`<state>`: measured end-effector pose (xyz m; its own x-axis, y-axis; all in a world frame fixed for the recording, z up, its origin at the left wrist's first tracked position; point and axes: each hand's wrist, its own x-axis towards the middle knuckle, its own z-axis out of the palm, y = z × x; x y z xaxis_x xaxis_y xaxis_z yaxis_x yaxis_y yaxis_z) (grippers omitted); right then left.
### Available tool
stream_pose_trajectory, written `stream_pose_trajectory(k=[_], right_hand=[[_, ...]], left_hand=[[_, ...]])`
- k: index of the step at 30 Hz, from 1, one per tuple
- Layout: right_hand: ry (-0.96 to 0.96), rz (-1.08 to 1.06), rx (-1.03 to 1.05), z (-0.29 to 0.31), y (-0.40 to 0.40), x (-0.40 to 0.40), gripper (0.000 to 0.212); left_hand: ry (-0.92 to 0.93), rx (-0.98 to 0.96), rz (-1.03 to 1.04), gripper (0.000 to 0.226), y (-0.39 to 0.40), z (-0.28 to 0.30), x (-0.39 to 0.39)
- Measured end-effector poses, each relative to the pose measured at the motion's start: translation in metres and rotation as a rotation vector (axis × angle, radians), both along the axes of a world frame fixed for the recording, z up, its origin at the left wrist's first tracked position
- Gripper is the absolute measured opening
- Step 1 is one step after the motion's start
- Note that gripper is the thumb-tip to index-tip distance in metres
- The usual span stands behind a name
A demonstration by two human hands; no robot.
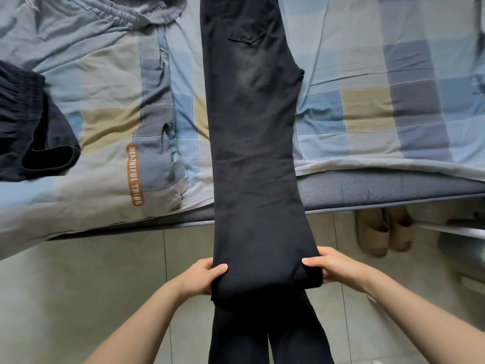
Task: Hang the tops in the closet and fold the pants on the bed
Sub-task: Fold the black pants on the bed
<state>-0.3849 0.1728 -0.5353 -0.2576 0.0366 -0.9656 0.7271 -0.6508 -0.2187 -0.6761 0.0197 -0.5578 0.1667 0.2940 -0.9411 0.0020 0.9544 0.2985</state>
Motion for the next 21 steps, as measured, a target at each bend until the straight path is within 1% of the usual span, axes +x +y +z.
stream_pose_trajectory(k=[1,3,6,7,8,9,10,11,12,13,14,15,16,17,18,19,20,21], right_hand=[[-0.012,0.001,0.015,0.010,0.000,-0.001,0.025],[-0.042,0.072,0.053,0.025,0.002,-0.010,0.026],[-0.111,0.168,0.167,0.039,0.023,-0.036,0.033],[-0.129,0.146,0.206,0.040,0.038,-0.045,0.037],[-0.135,0.081,0.218,0.040,0.060,-0.056,0.040],[-0.124,-0.013,0.207,0.040,0.080,-0.065,0.041],[-0.094,-0.126,0.172,0.039,0.109,-0.076,0.038],[-0.049,-0.251,0.122,0.038,0.134,-0.085,0.029],[0.014,-0.418,0.080,0.032,0.164,-0.095,0.022],[0.084,-0.630,0.066,0.022,0.191,-0.103,0.027],[0.129,-0.886,0.070,0.012,0.212,-0.109,0.036],[0.127,-1.133,0.094,0.000,0.228,-0.113,0.038],[0.102,-1.261,0.129,-0.017,0.245,-0.117,0.038],[0.036,-1.261,0.179,-0.029,0.252,-0.120,0.039],[-0.030,-1.158,0.233,-0.040,0.253,-0.123,0.039],[-0.099,-0.993,0.280,-0.051,0.251,-0.125,0.038],[-0.149,-0.808,0.308,-0.057,0.244,-0.126,0.036],[-0.181,-0.640,0.327,-0.063,0.238,-0.128,0.032]], left_hand=[[0.044,-0.025,-0.001,0.023,0.002,0.008,-0.002],[0.129,-0.093,0.003,0.025,0.012,0.022,-0.006],[0.187,-0.179,-0.131,0.023,0.040,0.041,-0.017],[0.182,-0.193,-0.176,0.019,0.055,0.044,-0.026],[0.165,-0.210,-0.188,0.015,0.077,0.047,-0.038],[0.143,-0.221,-0.166,0.014,0.097,0.050,-0.051],[0.114,-0.226,-0.116,0.013,0.126,0.053,-0.067],[0.080,-0.218,-0.022,0.011,0.151,0.056,-0.083],[0.049,-0.196,0.136,0.017,0.180,0.057,-0.100],[0.016,-0.147,0.358,0.030,0.206,0.053,-0.118],[-0.043,-0.094,0.607,0.040,0.227,0.048,-0.132],[-0.068,-0.038,0.809,0.045,0.241,0.039,-0.142],[-0.032,0.001,0.907,0.042,0.254,0.023,-0.146],[0.078,0.009,0.864,0.036,0.257,0.007,-0.146],[0.206,-0.019,0.726,0.029,0.254,-0.008,-0.139],[0.312,-0.049,0.571,0.024,0.251,-0.026,-0.128],[0.361,-0.055,0.464,0.021,0.243,-0.040,-0.116],[0.360,-0.047,0.420,0.019,0.238,-0.051,-0.104]])
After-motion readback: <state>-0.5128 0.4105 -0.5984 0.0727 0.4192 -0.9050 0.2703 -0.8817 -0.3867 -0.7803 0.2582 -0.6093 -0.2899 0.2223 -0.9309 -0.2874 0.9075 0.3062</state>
